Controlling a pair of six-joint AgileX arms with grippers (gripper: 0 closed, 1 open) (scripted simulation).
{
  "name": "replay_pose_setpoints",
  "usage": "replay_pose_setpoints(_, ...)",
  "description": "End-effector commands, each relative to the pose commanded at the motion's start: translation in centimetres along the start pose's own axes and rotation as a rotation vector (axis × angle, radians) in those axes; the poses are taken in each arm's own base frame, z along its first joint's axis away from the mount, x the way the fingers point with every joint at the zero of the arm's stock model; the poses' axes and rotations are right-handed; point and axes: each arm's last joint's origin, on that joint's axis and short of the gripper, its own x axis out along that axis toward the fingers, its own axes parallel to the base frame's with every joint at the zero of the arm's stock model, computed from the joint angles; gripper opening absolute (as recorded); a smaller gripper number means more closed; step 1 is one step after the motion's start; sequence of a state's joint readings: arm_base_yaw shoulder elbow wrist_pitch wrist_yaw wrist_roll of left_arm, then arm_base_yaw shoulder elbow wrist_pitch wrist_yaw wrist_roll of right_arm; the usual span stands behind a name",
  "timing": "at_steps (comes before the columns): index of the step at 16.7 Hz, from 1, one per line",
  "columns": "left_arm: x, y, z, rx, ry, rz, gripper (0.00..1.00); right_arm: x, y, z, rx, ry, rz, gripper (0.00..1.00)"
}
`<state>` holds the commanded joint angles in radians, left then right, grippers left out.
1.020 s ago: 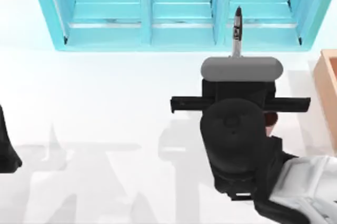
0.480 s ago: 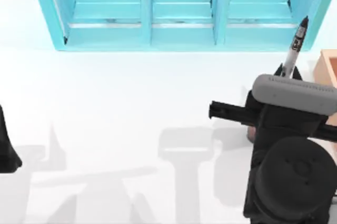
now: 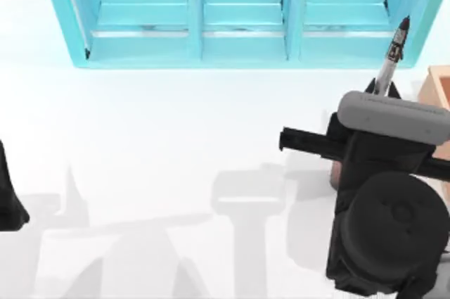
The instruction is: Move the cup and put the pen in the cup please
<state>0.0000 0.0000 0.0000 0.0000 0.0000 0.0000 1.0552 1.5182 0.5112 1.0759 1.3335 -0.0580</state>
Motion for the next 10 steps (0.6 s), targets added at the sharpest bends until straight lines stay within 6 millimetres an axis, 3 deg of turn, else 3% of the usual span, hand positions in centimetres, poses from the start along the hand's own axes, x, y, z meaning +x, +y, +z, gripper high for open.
replay_pose_setpoints(5,0.0,0.0,0.0,0.0,0.0,0.0,1.0,2.7,-0.2,-1.4,-0.015,0.004,-0.004,0.0)
replay_pose_setpoints(9,0.0,0.0,0.0,0.0,0.0,0.0,1.0,2.8,-0.2,-1.4,-0.011,0.003,-0.004,0.0)
replay_pose_setpoints(10,0.0,0.0,0.0,0.0,0.0,0.0,1.0,2.8,-0.2,-1.4,-0.011,0.003,-0.004,0.08)
